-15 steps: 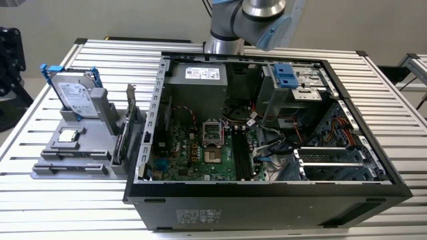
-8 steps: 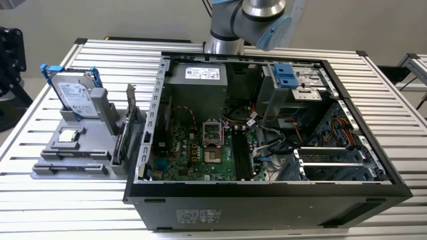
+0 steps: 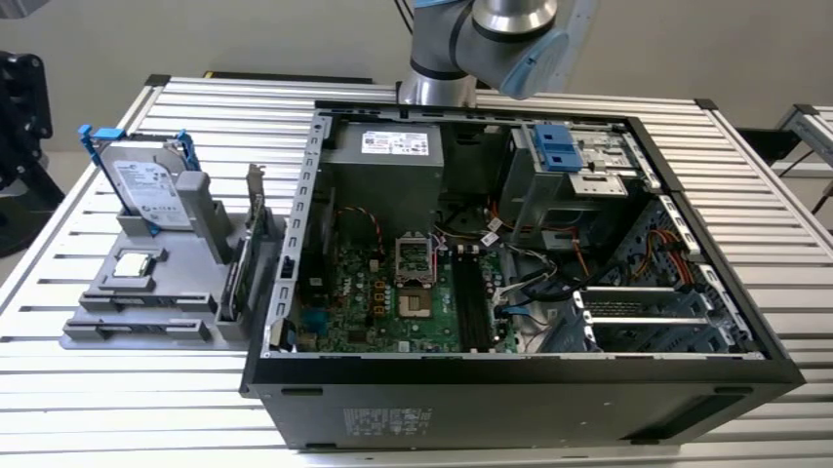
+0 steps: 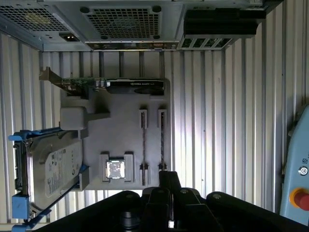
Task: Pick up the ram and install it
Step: 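Pick up the ram and move it above insertion slot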
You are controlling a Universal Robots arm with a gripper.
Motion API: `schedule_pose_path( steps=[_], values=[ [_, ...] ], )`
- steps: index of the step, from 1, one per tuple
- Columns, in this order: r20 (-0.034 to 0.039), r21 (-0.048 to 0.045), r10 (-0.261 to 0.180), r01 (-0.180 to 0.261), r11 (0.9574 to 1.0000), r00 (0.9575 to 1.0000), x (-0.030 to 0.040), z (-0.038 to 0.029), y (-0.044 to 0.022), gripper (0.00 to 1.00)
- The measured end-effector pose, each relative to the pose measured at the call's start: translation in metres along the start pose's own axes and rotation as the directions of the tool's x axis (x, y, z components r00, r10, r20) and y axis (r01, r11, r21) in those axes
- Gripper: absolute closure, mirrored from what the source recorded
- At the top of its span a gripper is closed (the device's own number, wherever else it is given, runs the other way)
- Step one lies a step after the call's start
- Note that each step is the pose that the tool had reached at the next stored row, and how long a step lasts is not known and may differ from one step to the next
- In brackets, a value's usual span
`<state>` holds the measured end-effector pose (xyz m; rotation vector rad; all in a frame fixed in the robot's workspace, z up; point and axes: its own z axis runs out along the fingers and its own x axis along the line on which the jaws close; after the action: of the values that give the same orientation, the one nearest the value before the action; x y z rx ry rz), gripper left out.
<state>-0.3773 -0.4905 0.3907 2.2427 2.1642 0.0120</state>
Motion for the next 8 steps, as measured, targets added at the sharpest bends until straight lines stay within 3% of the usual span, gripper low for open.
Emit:
schedule_pose_path(
  steps=[8],
  values=[
    [0.0, 0.0, 0.0, 0.0, 1.0, 1.0, 0.0, 0.0, -0.0004, 0.0]
  ],
)
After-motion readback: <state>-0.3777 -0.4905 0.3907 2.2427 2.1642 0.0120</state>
